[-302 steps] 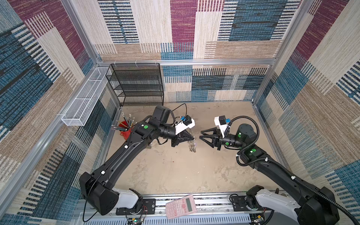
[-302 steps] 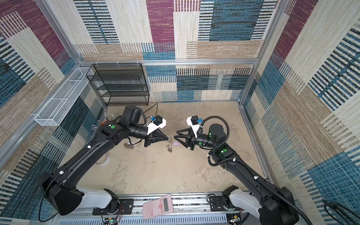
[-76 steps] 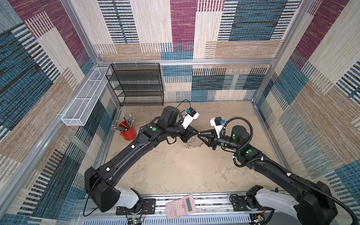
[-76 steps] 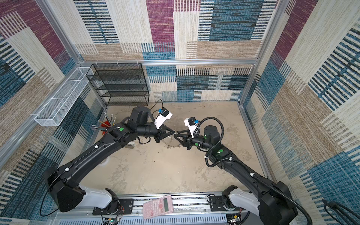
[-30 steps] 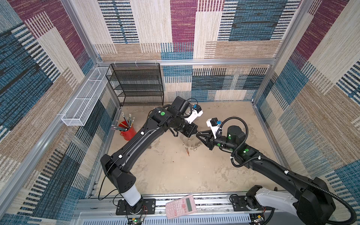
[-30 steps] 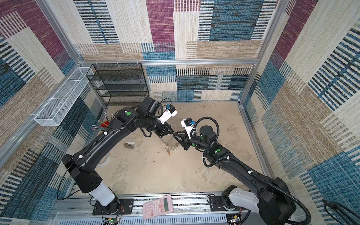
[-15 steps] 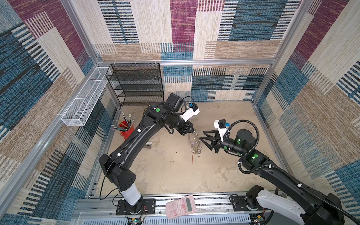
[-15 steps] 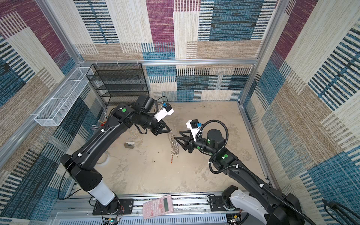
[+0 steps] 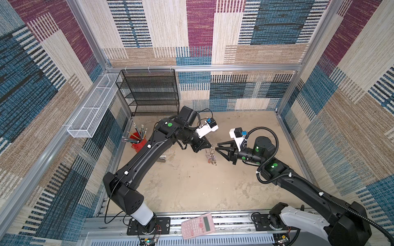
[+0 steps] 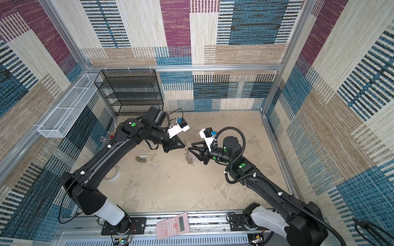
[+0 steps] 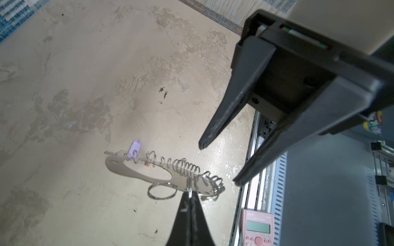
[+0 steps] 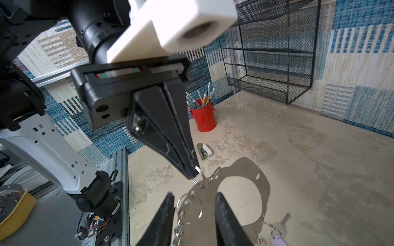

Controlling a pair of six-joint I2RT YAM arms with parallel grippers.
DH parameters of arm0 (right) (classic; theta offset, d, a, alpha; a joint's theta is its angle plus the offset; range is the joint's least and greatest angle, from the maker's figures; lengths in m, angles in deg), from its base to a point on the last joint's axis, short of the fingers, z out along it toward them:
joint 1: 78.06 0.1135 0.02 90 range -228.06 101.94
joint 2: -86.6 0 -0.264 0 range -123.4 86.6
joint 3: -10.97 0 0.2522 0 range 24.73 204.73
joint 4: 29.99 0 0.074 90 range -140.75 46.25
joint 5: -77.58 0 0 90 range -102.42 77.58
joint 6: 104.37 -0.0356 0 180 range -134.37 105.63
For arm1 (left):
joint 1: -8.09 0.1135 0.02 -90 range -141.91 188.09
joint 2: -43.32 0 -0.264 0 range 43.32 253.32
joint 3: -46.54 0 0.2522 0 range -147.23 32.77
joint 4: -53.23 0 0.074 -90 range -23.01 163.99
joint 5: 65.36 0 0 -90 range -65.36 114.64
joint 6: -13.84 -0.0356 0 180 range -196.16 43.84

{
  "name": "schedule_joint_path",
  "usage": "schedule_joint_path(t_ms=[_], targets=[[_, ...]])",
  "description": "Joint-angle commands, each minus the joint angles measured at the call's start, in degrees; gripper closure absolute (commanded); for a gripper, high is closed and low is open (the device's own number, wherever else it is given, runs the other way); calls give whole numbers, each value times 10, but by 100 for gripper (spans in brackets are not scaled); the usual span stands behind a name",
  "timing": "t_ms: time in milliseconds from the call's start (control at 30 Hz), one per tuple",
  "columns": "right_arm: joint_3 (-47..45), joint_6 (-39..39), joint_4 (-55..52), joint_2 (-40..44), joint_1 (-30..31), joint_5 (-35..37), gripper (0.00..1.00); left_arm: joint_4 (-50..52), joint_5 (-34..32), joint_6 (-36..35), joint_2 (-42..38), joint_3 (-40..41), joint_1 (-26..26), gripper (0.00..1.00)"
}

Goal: Attach keys to a key ring
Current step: Pick up the keyring from the center of the table.

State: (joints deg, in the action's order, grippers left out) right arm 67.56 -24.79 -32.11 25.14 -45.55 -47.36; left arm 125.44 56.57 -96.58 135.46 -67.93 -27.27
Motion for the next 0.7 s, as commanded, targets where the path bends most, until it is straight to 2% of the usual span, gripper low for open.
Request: schedule_joint_path(t_ms=[0,133,400,667], targets=[[0,10,13,-4,0,-24,65,-19,40,-58,-1,1,2,100],[1,13,14,-11,0,-38,66,-2,62,-108,-8,12,2,100],[-2,15,13,-19,0,-49,77,-11,80,-152,-33,39,8,100],[-2,19,15,-19,4,-51,69,17,77,-169,-20,29,8,100]])
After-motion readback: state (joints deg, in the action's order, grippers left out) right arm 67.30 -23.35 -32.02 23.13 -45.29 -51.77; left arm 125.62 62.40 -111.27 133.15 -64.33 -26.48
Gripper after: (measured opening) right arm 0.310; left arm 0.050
